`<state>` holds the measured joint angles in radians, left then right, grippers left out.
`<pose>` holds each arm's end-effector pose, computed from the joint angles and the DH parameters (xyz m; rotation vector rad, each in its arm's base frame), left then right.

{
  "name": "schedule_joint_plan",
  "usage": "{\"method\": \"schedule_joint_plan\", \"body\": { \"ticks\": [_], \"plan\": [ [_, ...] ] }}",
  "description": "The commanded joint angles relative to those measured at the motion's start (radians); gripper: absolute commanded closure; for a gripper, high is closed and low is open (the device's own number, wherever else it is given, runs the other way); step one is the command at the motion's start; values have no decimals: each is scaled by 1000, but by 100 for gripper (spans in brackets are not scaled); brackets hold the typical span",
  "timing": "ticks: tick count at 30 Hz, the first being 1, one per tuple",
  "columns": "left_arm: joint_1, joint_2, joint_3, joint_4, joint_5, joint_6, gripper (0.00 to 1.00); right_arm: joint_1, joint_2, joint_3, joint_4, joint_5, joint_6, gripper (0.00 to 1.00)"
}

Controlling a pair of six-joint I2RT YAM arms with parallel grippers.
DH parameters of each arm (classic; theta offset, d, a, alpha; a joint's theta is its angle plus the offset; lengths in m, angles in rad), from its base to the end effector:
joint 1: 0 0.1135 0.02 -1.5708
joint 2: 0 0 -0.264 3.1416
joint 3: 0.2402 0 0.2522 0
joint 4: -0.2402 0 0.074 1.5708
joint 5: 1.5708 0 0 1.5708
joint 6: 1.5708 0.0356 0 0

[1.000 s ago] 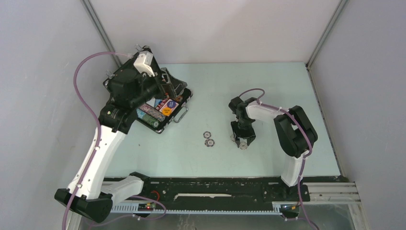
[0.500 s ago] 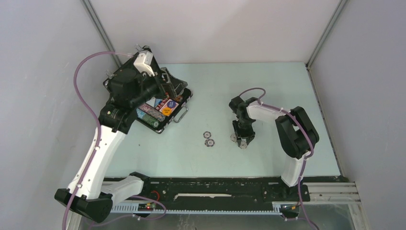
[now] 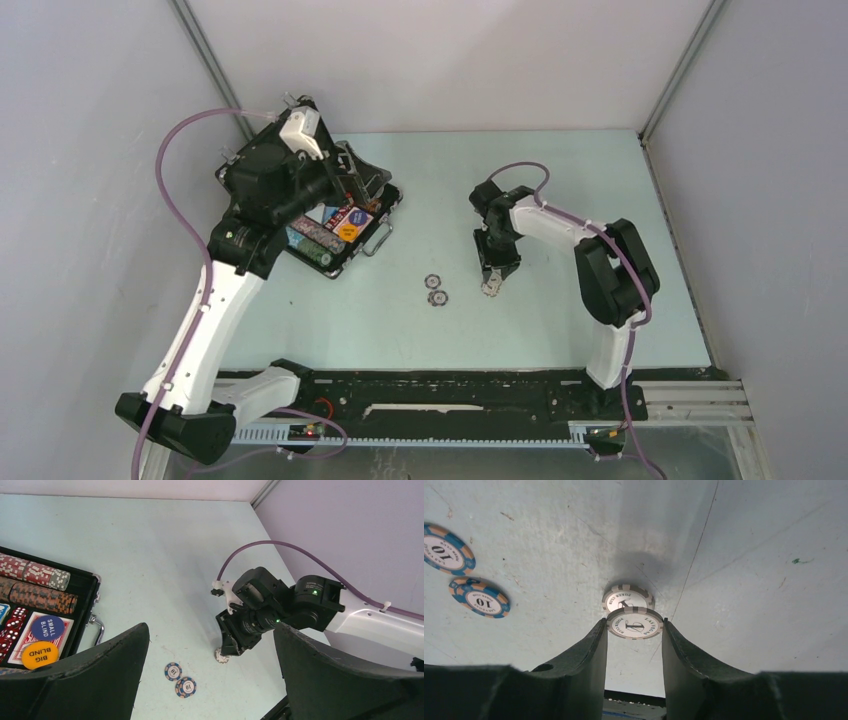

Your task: Pack up texas hold em set

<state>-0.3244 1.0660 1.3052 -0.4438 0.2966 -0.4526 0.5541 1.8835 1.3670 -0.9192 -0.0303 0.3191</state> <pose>0.2070 -0.0806 0.4389 0.1047 1.8384 -0.8162 0.3044 0.1896 0.1873 -0.3582 3.0080 0.1282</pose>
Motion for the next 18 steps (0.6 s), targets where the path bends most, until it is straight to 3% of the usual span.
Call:
{"method": "schedule_joint_plan", "body": {
  "ticks": [1, 10, 18],
  "plan": [
    [8, -7, -15, 27, 23, -10, 0, 10, 41, 45, -20, 8, -4, 64],
    [11, -6, -15, 26, 27, -10, 0, 20, 74, 58, -19, 7, -6, 57],
    [13, -9, -15, 27, 28, -10, 0, 29, 83, 71, -20, 0, -6, 42]
  ]
}}
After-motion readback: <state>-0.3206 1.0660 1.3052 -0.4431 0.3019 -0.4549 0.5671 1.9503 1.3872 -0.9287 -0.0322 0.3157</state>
